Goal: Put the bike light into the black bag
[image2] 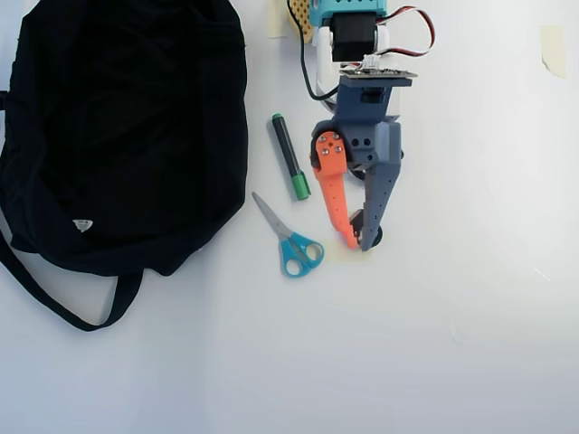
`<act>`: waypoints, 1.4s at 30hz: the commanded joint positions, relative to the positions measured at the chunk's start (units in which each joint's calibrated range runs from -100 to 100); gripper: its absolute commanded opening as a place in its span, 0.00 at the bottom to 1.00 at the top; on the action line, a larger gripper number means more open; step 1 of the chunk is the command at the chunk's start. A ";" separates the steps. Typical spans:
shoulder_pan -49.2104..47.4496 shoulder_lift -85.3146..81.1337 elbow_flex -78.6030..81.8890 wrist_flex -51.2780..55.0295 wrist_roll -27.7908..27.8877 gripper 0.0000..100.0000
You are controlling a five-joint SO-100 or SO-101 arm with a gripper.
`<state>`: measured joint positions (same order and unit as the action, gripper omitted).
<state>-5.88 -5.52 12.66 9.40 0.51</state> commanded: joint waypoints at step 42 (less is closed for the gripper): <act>-0.03 -0.79 -4.39 32.97 0.27 0.02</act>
<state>-5.66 -4.44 11.01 36.80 0.56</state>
